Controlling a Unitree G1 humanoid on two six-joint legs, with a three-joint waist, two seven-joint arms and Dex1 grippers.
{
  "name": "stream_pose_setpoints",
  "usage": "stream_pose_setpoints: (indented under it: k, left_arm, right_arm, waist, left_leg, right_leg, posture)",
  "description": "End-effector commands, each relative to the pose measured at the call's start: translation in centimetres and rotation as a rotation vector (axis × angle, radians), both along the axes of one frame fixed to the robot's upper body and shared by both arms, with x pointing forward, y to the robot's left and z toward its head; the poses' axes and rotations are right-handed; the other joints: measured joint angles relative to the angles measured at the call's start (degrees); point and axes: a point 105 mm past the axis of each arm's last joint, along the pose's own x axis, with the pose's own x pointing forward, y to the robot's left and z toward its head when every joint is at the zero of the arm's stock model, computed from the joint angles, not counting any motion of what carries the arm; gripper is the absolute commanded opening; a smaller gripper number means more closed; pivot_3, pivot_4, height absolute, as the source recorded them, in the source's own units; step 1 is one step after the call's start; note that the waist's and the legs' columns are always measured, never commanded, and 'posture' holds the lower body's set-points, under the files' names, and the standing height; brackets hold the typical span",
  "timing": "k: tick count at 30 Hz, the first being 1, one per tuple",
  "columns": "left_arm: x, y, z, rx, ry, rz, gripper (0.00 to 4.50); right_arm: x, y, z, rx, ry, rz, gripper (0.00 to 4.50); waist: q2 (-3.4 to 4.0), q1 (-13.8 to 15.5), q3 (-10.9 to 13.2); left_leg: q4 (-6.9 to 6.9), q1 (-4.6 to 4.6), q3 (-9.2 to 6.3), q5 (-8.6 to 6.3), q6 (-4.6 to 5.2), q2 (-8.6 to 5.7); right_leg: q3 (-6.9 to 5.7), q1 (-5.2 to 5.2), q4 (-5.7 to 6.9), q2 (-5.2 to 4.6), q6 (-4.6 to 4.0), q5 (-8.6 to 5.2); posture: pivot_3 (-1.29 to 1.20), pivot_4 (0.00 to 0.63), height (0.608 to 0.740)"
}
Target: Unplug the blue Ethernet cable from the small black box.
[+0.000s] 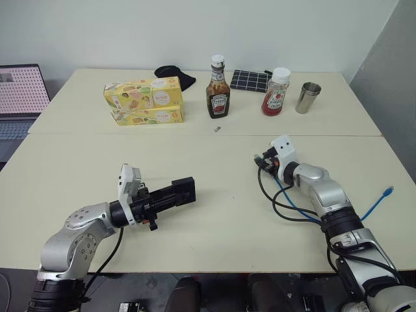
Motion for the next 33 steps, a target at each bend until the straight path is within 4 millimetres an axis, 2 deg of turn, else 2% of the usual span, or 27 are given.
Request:
stream_pose_setpoints:
  k: [1,4,7,9,15,20,21,22,26,28,31,33]
  left_arm:
    - [2.7,2.1,1.4,0.049,-0.115,0.243,0.77]
    - [4.8,4.7,1.8,0.051,-0.207,0.477,0.77]
    - [5.8,6.4,1.9,0.087,-0.293,0.612,0.77]
    - [6.7,7.9,1.6,0.144,-0.38,0.742,0.77]
    - [8.4,9.3,-0.3,0.152,-0.408,0.873,0.77]
    - [9.0,9.2,-1.9,0.161,-0.388,0.875,0.77]
    - [9.0,9.3,-2.5,0.17,-0.375,0.878,1.48]
    - [8.9,9.4,-2.9,0.173,-0.363,0.879,1.54]
    - [8.3,9.8,-4.1,0.161,-0.322,0.893,2.58]
    - [7.8,9.8,-4.3,0.157,-0.311,0.889,2.87]
    - [6.9,10.1,-4.2,0.158,-0.298,0.903,3.56]
    - [6.0,10.4,-3.9,0.164,-0.283,0.908,3.73]
  right_arm:
    - [-1.7,0.9,3.6,-0.019,-0.113,0.168,3.16]
    - [-5.0,2.8,6.2,-0.003,-0.166,0.395,3.9]
    - [-6.9,4.2,7.3,0.006,-0.163,0.494,3.9]
    - [-7.4,5.6,7.4,-0.038,-0.17,0.525,3.9]
    - [-8.6,9.0,8.0,-0.043,-0.167,0.602,3.9]
    - [-9.1,9.9,7.8,-0.063,-0.155,0.645,3.9]
    - [-9.1,9.9,7.7,-0.067,-0.155,0.645,3.95]
    - [-9.1,9.9,7.7,-0.069,-0.153,0.644,3.95]
    - [-9.2,9.9,7.6,-0.067,-0.148,0.641,3.95]
    - [-9.2,9.9,7.6,-0.067,-0.145,0.636,3.95]
    - [-8.8,9.8,7.3,-0.065,-0.139,0.6,3.95]
    - [-8.7,9.6,7.1,-0.057,-0.127,0.579,3.95]
  waist:
    - [0.02,0.13,0.01]
    - [0.05,0.2,0.03]
    - [0.03,-0.21,0.02]
    - [0.04,-0.1,0.02]
    - [0.03,0.17,0.02]
    - [-0.02,0.18,-0.02]
    - [-0.02,0.17,-0.01]
    - [-0.02,0.16,-0.02]
    - [-0.02,0.13,-0.02]
    - [-0.02,0.11,-0.02]
    - [-0.02,-0.15,-0.02]
    - [-0.02,-0.22,-0.02]
  left_leg:
    - [0.0,0.0,0.0,0.0,0.0,0.0]
    - [0.06,-0.15,-0.07,0.0,0.0,-0.01]
    - [0.06,-0.2,-0.07,0.0,0.0,-0.02]
    - [0.05,-0.2,-0.12,0.0,-0.01,-0.02]
    - [0.11,-0.25,-0.21,0.01,-0.02,-0.07]
    - [0.15,-0.45,-0.26,0.02,-0.03,-0.11]
    - [0.15,-0.45,-0.26,0.02,-0.03,-0.11]
    - [0.15,-0.45,-0.26,0.02,-0.03,-0.11]
    - [0.15,-0.47,-0.25,0.02,-0.03,-0.12]
    - [0.14,-0.45,-0.25,0.02,-0.02,-0.12]
    - [0.13,-0.44,-0.25,0.02,-0.03,-0.09]
    - [0.12,-0.44,-0.28,0.02,-0.03,-0.06]
  right_leg:
    - [0.0,0.0,0.0,0.0,0.0,0.0]
    - [-0.05,-0.07,0.02,-0.01,0.01,0.0]
    - [-0.05,-0.12,0.0,-0.03,0.01,0.01]
    - [-0.09,-0.13,0.02,-0.02,0.0,0.01]
    - [-0.15,-0.15,0.11,-0.04,0.0,0.01]
    - [-0.24,-0.27,0.09,-0.05,0.0,0.01]
    - [-0.23,-0.28,0.09,-0.05,0.0,0.01]
    - [-0.23,-0.28,0.1,-0.06,0.01,0.01]
    - [-0.22,-0.35,0.15,-0.06,0.0,0.01]
    - [-0.22,-0.35,0.17,-0.06,0.0,0.01]
    - [-0.14,-0.37,0.18,-0.09,0.0,0.01]
    - [-0.12,-0.4,0.2,-0.09,0.0,0.01]
  posture:
    - [0.0,0.15,0.74]
    - [0.0,0.15,0.74]
    - [0.0,0.15,0.74]
    - [0.0,0.15,0.74]
    - [0.0,0.15,0.74]
    - [0.0,0.15,0.74]
    - [0.0,0.15,0.74]
    - [0.0,0.15,0.74]
    - [0.0,0.15,0.74]
    - [0.0,0.15,0.74]
    - [0.0,0.15,0.74]
    - [0.0,0.15,0.74]
